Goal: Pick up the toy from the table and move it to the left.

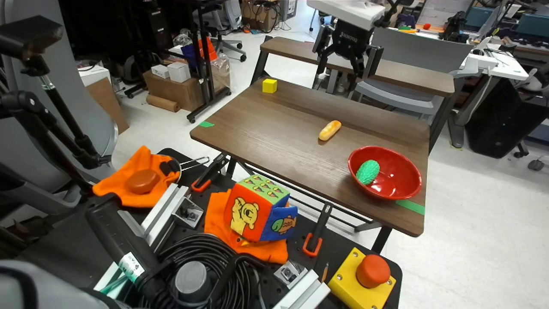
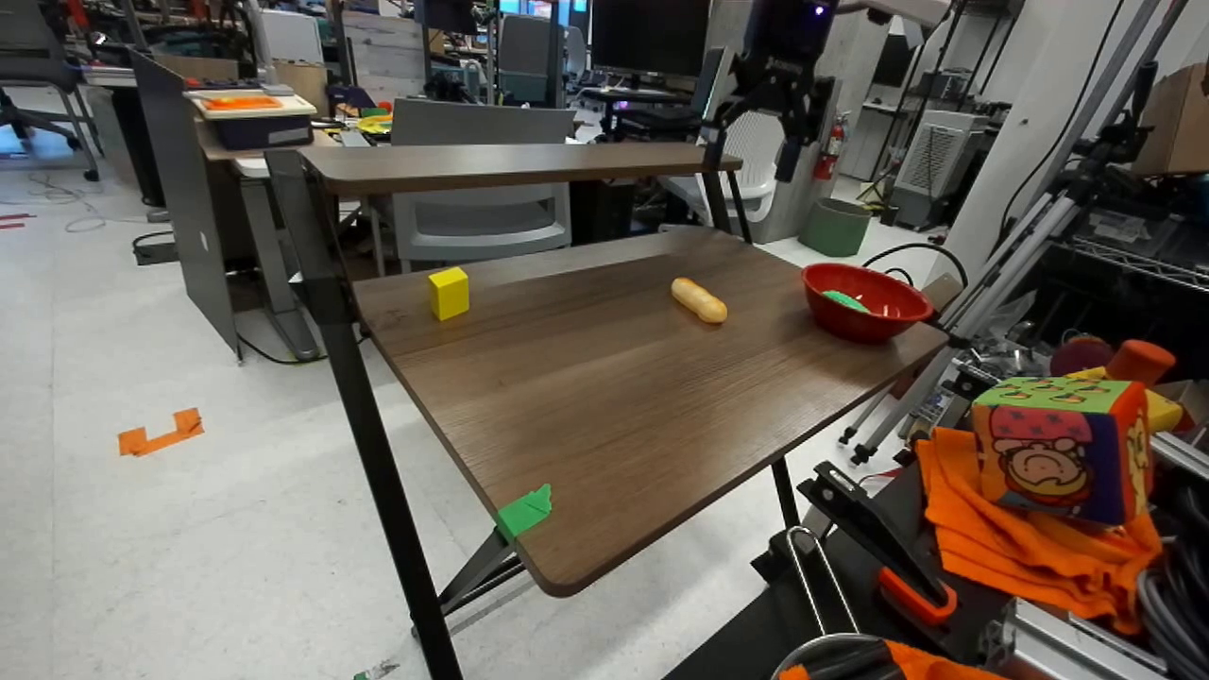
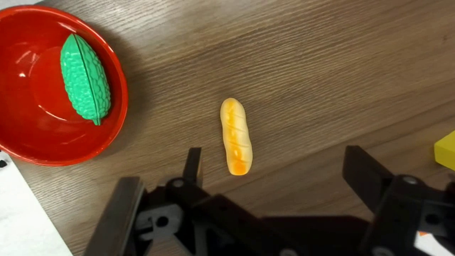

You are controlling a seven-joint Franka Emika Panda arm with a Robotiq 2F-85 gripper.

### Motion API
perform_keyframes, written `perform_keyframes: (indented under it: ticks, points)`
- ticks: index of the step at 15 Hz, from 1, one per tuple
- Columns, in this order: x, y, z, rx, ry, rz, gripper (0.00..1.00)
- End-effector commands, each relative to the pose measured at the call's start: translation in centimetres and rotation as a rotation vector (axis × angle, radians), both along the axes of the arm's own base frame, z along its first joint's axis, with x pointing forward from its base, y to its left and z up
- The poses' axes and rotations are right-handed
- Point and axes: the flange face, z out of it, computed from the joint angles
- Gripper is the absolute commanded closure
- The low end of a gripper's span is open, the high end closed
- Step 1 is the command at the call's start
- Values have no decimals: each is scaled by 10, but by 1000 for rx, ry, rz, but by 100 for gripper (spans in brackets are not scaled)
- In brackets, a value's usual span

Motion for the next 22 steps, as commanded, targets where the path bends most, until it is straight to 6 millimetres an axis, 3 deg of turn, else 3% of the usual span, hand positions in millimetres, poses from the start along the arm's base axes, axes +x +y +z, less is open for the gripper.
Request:
perform_keyframes:
  ticks: [1, 8, 14, 20, 21, 22]
  points:
    - [34, 3, -26, -8, 3, 6, 0]
    - [70, 5, -86, -90, 50, -22, 0]
    - [76, 12, -135, -164, 162, -11, 0]
    - [82, 15, -163, -216, 226, -18, 0]
    - [83, 16, -168, -220, 238, -21, 25]
    - [84, 16, -171, -223, 244, -22, 28]
